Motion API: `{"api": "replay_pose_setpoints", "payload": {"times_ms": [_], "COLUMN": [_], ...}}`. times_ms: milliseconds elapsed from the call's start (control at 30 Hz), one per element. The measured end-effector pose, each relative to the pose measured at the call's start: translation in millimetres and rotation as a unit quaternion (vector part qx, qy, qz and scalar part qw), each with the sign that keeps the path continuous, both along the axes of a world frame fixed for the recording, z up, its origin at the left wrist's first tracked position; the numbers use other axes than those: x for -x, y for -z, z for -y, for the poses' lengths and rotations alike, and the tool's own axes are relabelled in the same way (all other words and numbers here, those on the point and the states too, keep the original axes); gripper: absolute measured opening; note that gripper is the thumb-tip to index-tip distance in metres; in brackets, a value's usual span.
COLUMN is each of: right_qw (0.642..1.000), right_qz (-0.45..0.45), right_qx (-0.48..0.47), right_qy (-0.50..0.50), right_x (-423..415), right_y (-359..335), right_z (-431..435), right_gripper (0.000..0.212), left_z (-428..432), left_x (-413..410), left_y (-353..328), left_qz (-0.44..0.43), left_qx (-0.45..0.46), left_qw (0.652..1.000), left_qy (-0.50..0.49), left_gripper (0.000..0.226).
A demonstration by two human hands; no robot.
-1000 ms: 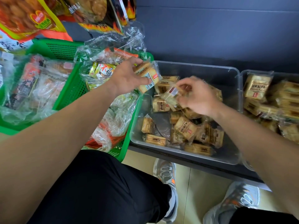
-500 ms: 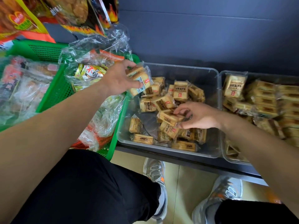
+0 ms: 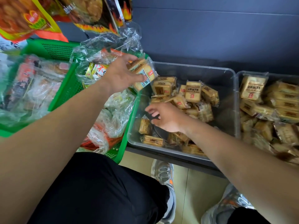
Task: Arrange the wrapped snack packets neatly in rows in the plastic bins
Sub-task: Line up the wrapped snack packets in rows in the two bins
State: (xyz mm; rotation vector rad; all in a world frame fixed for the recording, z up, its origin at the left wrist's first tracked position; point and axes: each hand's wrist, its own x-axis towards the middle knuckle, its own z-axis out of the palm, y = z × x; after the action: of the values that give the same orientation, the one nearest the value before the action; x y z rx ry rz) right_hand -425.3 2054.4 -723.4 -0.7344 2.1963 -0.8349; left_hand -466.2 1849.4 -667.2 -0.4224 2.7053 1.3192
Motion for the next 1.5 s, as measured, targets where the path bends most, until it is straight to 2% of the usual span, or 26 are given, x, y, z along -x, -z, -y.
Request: {"api": "replay_pose_setpoints", "payload": {"times_ms": [67,200,367,533,700,800,867,1033,1233,1300,1400,1500], "right_qw": [0.999,0.998,0.997,0.996,0.998,0.998,0.996,0.986,0.978,0.968,0.945,0.909], "right_qz": [0.021,0.063,0.025,0.076,0.018,0.044,0.066,0.106,0.105,0.119,0.106,0.096], "right_qx": [-0.031,-0.029,-0.050,-0.038,-0.041,-0.021,0.000,0.029,0.025,0.053,0.087,0.111], "right_qy": [-0.005,0.010,-0.051,0.015,0.048,0.049,0.062,0.122,0.177,0.216,0.298,0.390], "right_x": [1,3,4,-3,-10,-4,3,16,17,12,5,-3], "right_y": [20,37,27,25,8,-25,-49,-85,-111,-127,-142,-149], "right_z": [20,25,7,-1,-4,-32,-61,-132,-182,-199,-231,-272], "right_gripper": [0.061,0.059,0.023,0.024,0.011,0.038,0.044,0.031,0.043,0.040,0.033,0.021], "left_z": [5,6,-4,-11,-16,-20,-25,-41,-72,-91,-126,-166], "left_x": [-2,-1,0,-2,-9,-14,-17,-22,-28,-33,-38,-47], "left_y": [2,4,1,0,-6,-13,-18,-29,-46,-57,-71,-80], "left_qz": [0.004,0.008,0.018,0.031,0.039,0.039,0.042,0.044,0.060,0.063,0.048,0.033], "left_qx": [-0.005,0.009,0.038,0.060,0.076,0.077,0.074,0.084,0.053,0.038,0.041,0.037], "left_qw": [1.000,1.000,0.999,0.995,0.993,0.993,0.993,0.990,0.989,0.988,0.983,0.981], "left_qy": [-0.006,0.006,0.035,0.071,0.077,0.078,0.080,0.103,0.123,0.139,0.172,0.187], "left_gripper": [0.073,0.070,0.072,0.074,0.078,0.079,0.080,0.078,0.069,0.067,0.081,0.074]}}
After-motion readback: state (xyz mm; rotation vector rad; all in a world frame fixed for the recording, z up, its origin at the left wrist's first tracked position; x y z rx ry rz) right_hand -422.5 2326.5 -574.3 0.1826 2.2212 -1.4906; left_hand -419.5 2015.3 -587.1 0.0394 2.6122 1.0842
